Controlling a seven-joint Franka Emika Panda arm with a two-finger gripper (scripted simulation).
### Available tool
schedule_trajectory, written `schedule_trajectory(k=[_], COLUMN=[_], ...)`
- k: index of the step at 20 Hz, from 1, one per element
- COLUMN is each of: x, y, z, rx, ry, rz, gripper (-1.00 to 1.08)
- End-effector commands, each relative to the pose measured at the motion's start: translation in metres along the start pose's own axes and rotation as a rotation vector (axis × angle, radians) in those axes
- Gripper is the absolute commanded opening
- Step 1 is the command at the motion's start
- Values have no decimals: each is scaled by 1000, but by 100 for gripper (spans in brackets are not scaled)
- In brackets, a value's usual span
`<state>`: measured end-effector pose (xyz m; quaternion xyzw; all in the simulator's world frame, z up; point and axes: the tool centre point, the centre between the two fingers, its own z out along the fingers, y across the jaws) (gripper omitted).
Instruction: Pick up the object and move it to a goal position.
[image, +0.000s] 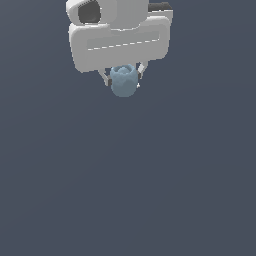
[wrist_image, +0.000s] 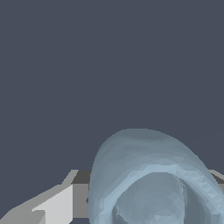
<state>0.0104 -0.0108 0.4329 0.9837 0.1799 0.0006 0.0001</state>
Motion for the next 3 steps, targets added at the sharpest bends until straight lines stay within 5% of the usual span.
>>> schedule_trajectory(k=[1,3], x=[0,0], y=[0,0], z=[-5,-6], rx=[0,0], ry=[-1,-1], rz=[0,0], gripper=[-100,-100])
